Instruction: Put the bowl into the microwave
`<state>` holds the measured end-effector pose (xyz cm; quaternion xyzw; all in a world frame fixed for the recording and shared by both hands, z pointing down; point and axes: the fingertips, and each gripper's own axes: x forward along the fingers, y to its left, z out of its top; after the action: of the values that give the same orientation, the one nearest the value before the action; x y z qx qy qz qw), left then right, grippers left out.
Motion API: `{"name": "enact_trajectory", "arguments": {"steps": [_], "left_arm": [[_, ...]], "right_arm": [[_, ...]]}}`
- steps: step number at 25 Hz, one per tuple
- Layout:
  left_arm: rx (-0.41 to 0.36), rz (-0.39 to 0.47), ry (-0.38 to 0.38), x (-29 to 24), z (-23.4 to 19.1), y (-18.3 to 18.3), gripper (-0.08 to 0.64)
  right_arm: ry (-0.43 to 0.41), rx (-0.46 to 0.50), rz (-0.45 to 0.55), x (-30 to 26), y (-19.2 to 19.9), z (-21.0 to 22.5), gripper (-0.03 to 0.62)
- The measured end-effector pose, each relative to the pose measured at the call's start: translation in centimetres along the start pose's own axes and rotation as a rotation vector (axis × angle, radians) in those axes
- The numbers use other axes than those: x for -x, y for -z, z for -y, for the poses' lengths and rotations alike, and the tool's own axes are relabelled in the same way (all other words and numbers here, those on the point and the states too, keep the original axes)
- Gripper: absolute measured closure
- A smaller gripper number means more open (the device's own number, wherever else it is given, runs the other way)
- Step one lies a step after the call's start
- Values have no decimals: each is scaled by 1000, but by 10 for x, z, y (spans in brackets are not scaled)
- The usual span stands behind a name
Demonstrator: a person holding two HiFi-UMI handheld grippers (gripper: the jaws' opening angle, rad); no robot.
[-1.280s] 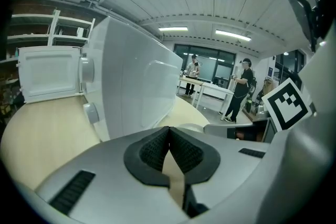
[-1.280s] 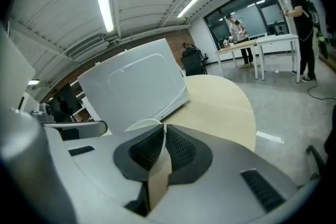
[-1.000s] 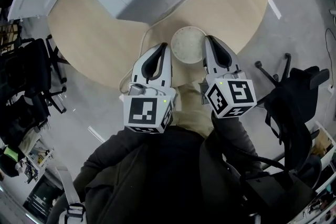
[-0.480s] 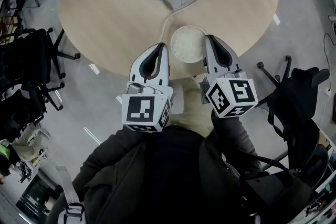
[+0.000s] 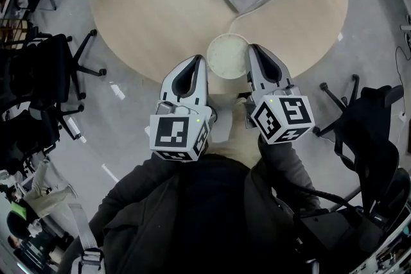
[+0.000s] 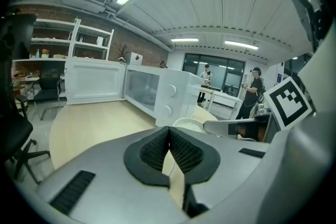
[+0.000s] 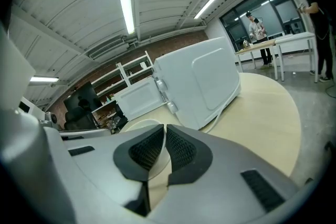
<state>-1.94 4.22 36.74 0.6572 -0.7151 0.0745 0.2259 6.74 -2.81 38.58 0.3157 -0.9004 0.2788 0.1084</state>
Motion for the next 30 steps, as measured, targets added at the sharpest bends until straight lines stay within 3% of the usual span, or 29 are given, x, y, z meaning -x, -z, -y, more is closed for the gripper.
{"name": "enact_trajectory", "arguments": {"steps": [12, 30], "left_arm": [[-18, 58, 33, 54, -67, -4, 551], [-32, 114, -24, 97, -134, -15, 551]], "right_arm": [[25, 12, 34, -19, 25, -82, 569], [-23, 32, 49, -57, 24, -151, 569]]}}
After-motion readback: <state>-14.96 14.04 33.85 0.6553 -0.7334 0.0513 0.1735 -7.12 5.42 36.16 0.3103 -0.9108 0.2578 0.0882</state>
